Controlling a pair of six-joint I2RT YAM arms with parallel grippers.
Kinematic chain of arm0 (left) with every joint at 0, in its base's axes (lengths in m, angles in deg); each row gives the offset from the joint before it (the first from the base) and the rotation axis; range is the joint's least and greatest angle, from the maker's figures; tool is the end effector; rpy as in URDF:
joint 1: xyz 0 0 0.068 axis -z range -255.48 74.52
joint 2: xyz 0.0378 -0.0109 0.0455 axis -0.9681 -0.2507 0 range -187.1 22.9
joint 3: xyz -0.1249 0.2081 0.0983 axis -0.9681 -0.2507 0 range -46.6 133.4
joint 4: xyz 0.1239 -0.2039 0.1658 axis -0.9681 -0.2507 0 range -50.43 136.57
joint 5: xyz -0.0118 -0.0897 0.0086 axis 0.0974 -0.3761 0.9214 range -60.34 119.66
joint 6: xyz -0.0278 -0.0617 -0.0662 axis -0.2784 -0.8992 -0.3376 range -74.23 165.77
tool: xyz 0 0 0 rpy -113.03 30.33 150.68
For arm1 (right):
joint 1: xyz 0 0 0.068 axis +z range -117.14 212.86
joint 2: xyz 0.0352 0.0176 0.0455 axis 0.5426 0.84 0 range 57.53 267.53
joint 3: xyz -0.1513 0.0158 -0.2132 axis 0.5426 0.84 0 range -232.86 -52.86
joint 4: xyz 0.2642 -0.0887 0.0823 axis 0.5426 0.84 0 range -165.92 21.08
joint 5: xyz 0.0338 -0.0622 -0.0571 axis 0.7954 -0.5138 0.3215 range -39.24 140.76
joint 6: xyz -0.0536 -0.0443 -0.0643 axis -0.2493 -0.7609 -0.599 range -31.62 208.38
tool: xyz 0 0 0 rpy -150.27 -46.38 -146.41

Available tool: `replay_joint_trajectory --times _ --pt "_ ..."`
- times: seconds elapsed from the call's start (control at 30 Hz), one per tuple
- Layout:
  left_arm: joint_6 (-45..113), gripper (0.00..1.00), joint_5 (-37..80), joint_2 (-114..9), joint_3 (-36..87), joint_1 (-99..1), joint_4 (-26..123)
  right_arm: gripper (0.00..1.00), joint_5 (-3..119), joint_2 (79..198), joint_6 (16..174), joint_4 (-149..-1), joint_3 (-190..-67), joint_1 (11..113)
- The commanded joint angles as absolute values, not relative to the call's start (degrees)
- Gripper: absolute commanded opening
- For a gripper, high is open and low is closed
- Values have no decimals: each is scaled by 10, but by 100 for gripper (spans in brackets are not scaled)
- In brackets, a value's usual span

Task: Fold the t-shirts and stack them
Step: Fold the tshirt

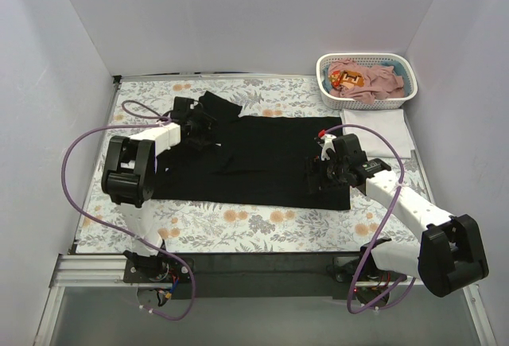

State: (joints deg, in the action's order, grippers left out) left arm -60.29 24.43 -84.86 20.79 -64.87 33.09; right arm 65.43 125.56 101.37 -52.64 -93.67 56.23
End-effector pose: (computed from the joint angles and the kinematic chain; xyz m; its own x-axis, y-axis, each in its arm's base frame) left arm 0.4310 -0.0887 0.0927 -0.0076 -0.9722 0.2340 -0.8280 -0.1251 -0.5466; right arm 0.2649 0.1381 0.1540 -0.8096 -0.1129 -0.5760 -0.3589 0.8718 0.3335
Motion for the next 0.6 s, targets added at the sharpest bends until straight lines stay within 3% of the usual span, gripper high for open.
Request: replay_joint_trajectory --times 0.0,0.23,0.57 --pt "-575 68 234 -875 264 -639 339 85 651 1250 1002 -544 -932 565" --pt "-508 72 246 -838 297 -630 344 82 696 1269 1002 -557 -947 564" --pt "-362 72 358 -674 184 -631 303 76 846 1352 1108 -712 -1005 594"
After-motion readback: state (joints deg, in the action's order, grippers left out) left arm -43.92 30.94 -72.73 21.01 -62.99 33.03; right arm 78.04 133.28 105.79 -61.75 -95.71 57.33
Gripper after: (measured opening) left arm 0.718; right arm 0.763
